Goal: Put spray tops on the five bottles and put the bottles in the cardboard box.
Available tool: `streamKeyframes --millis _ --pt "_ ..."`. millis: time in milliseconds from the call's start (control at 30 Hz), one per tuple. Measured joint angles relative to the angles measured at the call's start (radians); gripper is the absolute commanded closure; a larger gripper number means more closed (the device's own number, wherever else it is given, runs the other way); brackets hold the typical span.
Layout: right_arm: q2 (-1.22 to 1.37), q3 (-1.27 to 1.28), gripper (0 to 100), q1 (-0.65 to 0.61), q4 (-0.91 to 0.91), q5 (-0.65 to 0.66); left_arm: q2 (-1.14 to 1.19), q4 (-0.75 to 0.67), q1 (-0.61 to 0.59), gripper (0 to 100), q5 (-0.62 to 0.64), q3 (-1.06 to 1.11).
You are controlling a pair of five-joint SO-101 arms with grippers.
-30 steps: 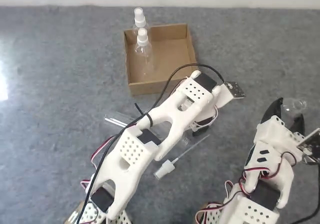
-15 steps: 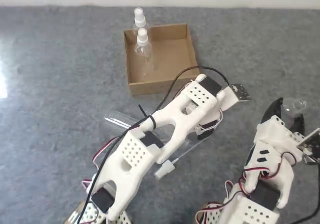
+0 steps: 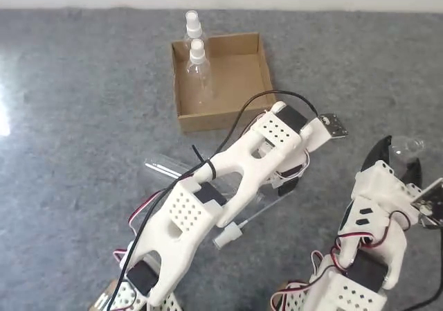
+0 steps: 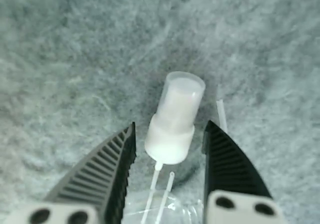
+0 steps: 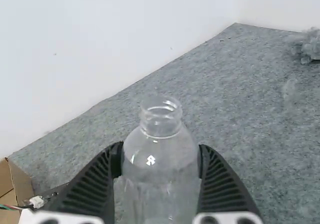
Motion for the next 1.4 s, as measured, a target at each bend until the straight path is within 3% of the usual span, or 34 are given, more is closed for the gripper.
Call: streamKeyframes --millis 167,667,900,1400 --pt "0.0 0.0 95.4 0.0 0.0 0.0 0.0 0.0 0.0 86 -0.018 0.0" --pt "0.0 0.0 95.4 0.0 0.0 0.0 0.06 -0.018 0.04 86 -0.04 -0.052" --pt "0.0 0.0 95.4 -0.011 0.0 0.0 0.074 0.006 0.057 96 -0.04 -0.091" --pt "0.0 0.0 95.4 -0.011 0.0 0.0 0.075 0.074 0.06 99 -0.012 -0.195"
